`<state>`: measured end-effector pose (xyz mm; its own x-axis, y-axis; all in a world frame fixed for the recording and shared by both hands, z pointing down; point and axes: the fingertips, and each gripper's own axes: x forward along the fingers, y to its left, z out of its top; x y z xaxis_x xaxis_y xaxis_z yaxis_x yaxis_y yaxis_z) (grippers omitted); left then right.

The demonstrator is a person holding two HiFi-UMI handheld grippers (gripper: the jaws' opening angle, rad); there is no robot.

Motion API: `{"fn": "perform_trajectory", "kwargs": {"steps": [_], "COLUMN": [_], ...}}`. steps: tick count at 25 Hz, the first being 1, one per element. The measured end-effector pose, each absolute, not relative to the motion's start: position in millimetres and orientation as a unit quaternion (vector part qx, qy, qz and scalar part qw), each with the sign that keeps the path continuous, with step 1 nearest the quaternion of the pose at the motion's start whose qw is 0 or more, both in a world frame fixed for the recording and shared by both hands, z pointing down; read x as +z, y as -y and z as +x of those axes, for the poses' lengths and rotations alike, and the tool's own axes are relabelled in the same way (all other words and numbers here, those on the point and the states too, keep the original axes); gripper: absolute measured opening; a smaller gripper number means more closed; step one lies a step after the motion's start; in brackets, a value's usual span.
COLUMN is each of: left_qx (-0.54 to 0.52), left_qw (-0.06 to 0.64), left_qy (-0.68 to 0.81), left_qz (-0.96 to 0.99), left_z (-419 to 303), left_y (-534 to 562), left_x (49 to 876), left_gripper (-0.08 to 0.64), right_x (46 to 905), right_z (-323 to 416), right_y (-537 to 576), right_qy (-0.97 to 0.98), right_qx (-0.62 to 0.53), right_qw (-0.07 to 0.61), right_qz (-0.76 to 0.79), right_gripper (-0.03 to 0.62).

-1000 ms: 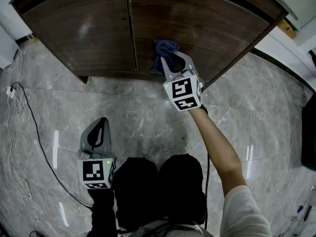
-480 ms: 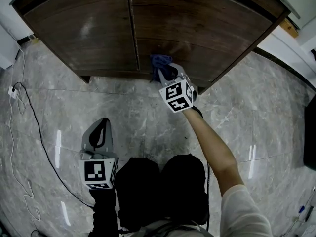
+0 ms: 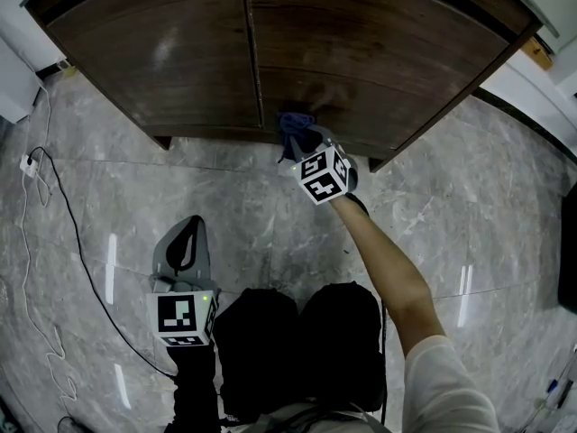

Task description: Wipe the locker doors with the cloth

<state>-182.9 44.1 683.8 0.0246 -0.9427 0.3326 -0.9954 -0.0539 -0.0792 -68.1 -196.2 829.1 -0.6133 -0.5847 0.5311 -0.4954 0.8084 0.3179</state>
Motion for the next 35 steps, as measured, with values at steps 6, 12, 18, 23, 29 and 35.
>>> {"fn": "perform_trajectory", "kwargs": {"steps": [6,12,18,23,29,35], "left_qx": [0.148,0.142,0.136,0.135,0.134,0.133], "left_qw": [0.086,0.087,0.087,0.086,0.087,0.09], "left_qy": [0.684,0.681,0.679,0.682,0.683,0.68], "left_qz": [0.709,0.713,0.716,0.714,0.713,0.715], "left_z": [-187,-181,-177,-180,-181,-180], "left_y": [-46,-45,-47,-50,-51,-51], "left_x": [682,680,678,677,677,677], "left_gripper": [0.003,0.002,0.003,0.002,0.003,0.002], "right_x": [793,720,676,647,602,550], "right_z": [-74,-86,-89,-88,-96,-103], "right_y": [195,196,197,198,198,198], "right_qy": [0.899,0.904,0.904,0.903,0.901,0.9], "right_qx": [-0.095,-0.129,-0.153,-0.164,-0.19,-0.223], "right_qw": [0.302,0.265,0.244,0.226,0.217,0.193], "right_qz": [0.303,0.309,0.316,0.326,0.324,0.322], "right_gripper": [0.072,0.072,0.072,0.072,0.072,0.072]}}
